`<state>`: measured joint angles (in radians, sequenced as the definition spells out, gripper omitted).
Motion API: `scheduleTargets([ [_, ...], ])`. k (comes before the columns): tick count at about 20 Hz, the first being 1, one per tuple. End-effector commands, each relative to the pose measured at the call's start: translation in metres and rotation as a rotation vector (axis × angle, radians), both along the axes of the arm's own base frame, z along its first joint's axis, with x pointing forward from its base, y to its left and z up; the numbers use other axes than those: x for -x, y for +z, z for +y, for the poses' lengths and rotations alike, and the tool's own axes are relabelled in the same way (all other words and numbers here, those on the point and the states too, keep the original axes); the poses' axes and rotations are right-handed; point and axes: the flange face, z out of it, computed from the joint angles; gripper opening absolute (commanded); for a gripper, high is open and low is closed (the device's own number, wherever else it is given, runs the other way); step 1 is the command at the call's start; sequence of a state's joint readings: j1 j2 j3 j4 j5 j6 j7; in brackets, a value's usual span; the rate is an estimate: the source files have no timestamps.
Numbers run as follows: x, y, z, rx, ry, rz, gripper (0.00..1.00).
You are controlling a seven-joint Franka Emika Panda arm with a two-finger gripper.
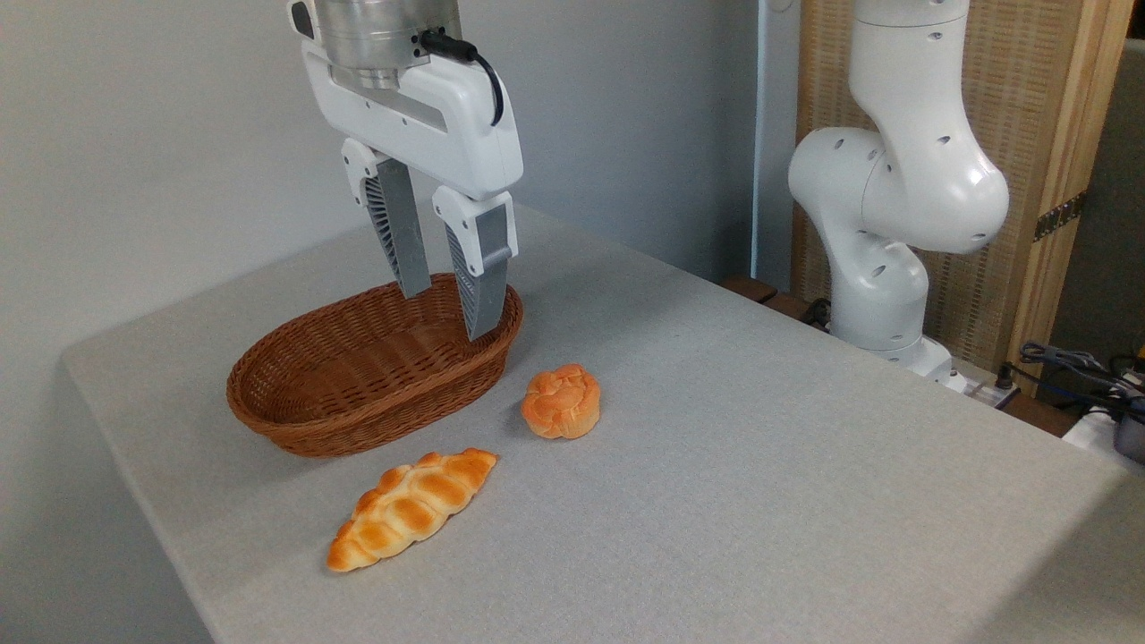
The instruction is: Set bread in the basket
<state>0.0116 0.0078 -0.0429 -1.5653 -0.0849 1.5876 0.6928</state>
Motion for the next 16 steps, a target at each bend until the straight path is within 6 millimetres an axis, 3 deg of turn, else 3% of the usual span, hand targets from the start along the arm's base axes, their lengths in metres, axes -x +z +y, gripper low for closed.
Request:
scheduleTargets([
  [1, 0.003, 0.010, 0.002, -0.001, -0.017, -0.007, 1.00],
  [10, 0.004, 0.010, 0.002, -0.001, -0.017, -0.006, 1.00],
  [14, 0.016, 0.012, 0.002, -0.001, -0.012, -0.019, 1.00],
  [16, 0.025, 0.002, 0.003, -0.001, -0.003, -0.075, 1.00],
])
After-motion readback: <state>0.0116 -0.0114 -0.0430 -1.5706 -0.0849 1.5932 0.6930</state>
